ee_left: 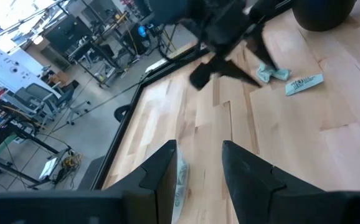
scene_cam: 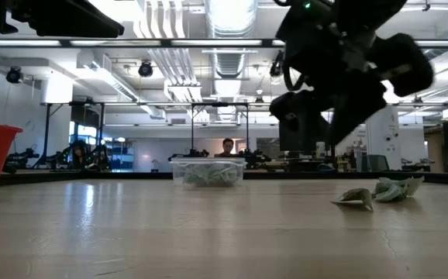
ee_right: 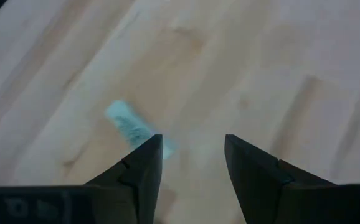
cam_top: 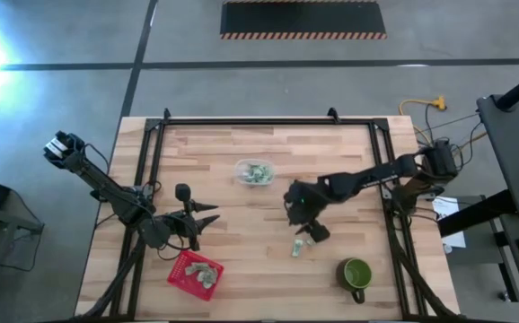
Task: Pick and place items into bin
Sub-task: Put the stevia packet into the transparent bin
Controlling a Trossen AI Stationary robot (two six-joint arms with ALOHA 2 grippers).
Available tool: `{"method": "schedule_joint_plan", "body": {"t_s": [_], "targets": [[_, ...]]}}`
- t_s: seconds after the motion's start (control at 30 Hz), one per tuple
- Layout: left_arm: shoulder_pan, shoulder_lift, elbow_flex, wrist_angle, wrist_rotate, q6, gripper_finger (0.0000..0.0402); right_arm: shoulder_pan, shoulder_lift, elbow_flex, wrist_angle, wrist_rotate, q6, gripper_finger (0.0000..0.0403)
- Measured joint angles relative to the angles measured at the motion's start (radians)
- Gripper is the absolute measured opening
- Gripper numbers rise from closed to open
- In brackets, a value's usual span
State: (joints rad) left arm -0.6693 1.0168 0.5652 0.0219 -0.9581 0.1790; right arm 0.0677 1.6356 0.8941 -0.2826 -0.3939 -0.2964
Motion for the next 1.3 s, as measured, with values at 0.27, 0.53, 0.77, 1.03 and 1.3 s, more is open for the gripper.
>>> {"method": "schedule_joint_plan", "body": {"t_s": [0.27, 0.53, 0.77, 1.03, 1.3], "targets": [[0.000, 0.000, 0.000, -0.003, 0.000, -0.014, 0.0111, 0.068, 0.000, -0.067, 0.067, 0.000, 0.084, 0.0139], [0.000, 0.000, 0.000, -0.003, 0.001, -0.015, 0.0111, 0.106, 0.001, -0.129, 0.211, 0.005, 0.121, 0.0144], [0.000, 0.000, 0.000, -0.003, 0.001, -0.015, 0.0111, 0.150, 0.002, -0.139, 0.238, 0.067, 0.116, 0.0156], [0.000, 0.002, -0.001, -0.003, 0.002, -0.015, 0.0111, 0.210, 0.002, -0.196, 0.335, 0.191, 0.091, 0.0173], [-0.001, 0.002, -0.003, -0.003, 0.001, -0.015, 0.0111, 0.218, 0.002, -0.240, 0.421, 0.214, 0.113, 0.0198]]}}
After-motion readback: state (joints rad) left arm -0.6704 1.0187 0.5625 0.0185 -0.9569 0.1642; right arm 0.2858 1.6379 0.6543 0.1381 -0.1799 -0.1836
